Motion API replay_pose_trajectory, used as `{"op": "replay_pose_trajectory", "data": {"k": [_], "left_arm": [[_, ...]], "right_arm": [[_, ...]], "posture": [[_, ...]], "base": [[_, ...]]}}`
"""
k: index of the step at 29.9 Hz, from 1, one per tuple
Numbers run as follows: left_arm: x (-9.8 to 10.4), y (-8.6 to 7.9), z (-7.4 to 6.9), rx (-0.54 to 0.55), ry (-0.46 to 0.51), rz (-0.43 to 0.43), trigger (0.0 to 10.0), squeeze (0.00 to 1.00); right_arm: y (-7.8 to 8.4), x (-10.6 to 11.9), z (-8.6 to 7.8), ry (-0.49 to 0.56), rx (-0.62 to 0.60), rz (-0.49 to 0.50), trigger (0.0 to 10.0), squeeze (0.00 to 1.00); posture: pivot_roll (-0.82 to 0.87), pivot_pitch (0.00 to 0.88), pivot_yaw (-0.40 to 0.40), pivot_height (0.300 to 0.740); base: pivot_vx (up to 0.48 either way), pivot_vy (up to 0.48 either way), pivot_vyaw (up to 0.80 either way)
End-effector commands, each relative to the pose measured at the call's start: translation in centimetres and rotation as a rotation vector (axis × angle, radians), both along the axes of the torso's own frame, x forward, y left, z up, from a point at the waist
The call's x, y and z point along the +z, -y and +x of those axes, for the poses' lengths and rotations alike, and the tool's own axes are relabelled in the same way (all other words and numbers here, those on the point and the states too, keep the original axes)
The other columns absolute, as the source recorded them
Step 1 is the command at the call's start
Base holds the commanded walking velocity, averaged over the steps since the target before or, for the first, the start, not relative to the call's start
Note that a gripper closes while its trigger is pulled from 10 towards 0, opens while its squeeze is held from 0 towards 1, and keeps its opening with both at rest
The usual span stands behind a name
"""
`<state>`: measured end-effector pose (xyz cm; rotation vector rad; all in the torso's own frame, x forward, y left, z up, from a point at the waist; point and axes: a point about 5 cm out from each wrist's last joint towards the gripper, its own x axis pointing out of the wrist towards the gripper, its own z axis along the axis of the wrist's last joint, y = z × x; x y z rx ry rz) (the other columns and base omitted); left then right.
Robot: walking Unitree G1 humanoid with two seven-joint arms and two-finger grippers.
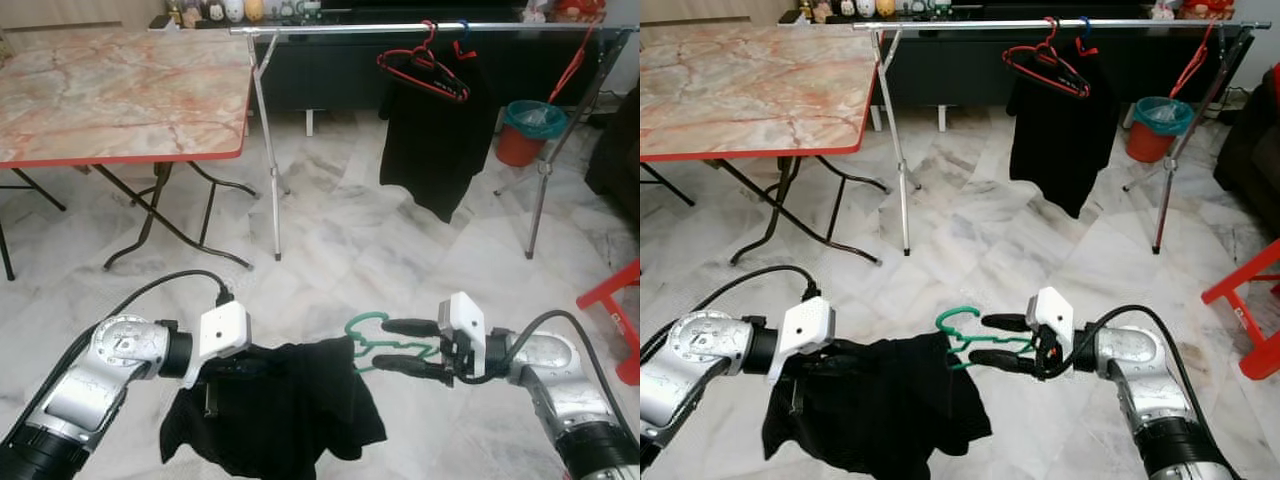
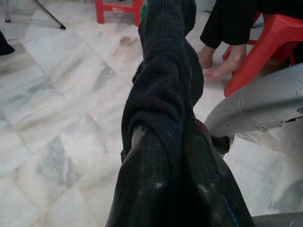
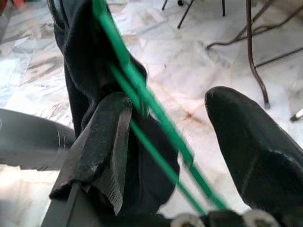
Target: Hang hanger
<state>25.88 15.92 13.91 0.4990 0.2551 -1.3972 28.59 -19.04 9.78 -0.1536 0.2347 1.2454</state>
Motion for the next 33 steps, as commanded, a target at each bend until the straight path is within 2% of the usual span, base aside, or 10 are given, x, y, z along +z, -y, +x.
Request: {"op": "replay_pose_trajectory", "data": {"k": [1, 20, 21, 22, 23, 24, 25, 26, 27, 33], "left_arm": [[0.9, 0.8, 0.0, -0.045, 0.027, -0.015, 10.0, 0.0], [3.0, 2.2, 0.4, -0.084, 0.103, -0.039, 10.0, 0.0], [3.1, 2.2, 0.4, -0.084, 0.105, -0.043, 10.0, 0.0], [3.1, 2.1, 0.3, -0.083, 0.105, -0.046, 10.0, 0.0], [3.2, 2.1, 0.2, -0.081, 0.104, -0.051, 10.0, 0.0], [3.2, 2.1, 0.1, -0.082, 0.101, -0.052, 10.0, 0.0], [3.2, 2.1, 0.1, -0.082, 0.099, -0.052, 10.0, 0.0], [3.1, 2.1, 0.0, -0.082, 0.095, -0.052, 10.0, 0.0], [3.0, 2.1, 0.0, -0.082, 0.093, -0.051, 10.0, 0.0], [3.0, 2.2, 0.2, -0.09, 0.09, -0.044, 10.0, 0.0]], "right_arm": [[-0.4, 0.8, 0.1, 0.024, 0.037, 0.013, 10.0, 0.0], [-0.9, -0.5, 0.2, 0.003, 0.025, -0.032, 9.9, 0.0], [-1.0, -0.6, 0.2, 0.004, 0.023, -0.031, 8.3, 0.0], [-1.1, -0.6, 0.2, 0.006, 0.021, -0.031, 8.3, 0.0], [-1.3, -0.5, 0.1, 0.013, 0.02, -0.023, 6.3, 0.0], [-1.3, -0.4, 0.1, 0.016, 0.018, -0.017, 4.7, 0.0], [-1.3, -0.4, 0.1, 0.017, 0.016, -0.011, 4.3, 0.0], [-1.3, -0.3, 0.0, 0.015, 0.013, 0.002, 2.4, 0.0], [-1.3, -0.3, 0.0, 0.016, 0.013, 0.002, 0.0, 0.0], [-1.4, 0.0, 0.2, 0.036, 0.001, 0.009, 0.0, 0.0]], "posture": [[0.09, 0.07, 0.004, 0.74], [0.1, 0.089, 0.008, 0.74], [0.09, 0.086, 0.011, 0.74], [0.09, 0.086, 0.011, 0.74], [0.08, 0.088, 0.012, 0.74], [0.08, 0.096, 0.018, 0.74], [0.08, 0.096, 0.018, 0.74], [0.08, 0.101, 0.021, 0.74], [0.08, 0.101, 0.022, 0.74], [0.08, 0.092, 0.033, 0.74]], "base": [[0.0, 0.0, 0.0], [0.0, 0.0, 0.0], [0.0, 0.0, 0.0], [0.0, 0.0, 0.0], [0.0, 0.0, 0.0], [0.0, 0.0, 0.0], [0.0, 0.0, 0.0], [0.0, 0.0, 0.0], [0.0, 0.0, 0.0], [0.0, 0.0, 0.0]]}}
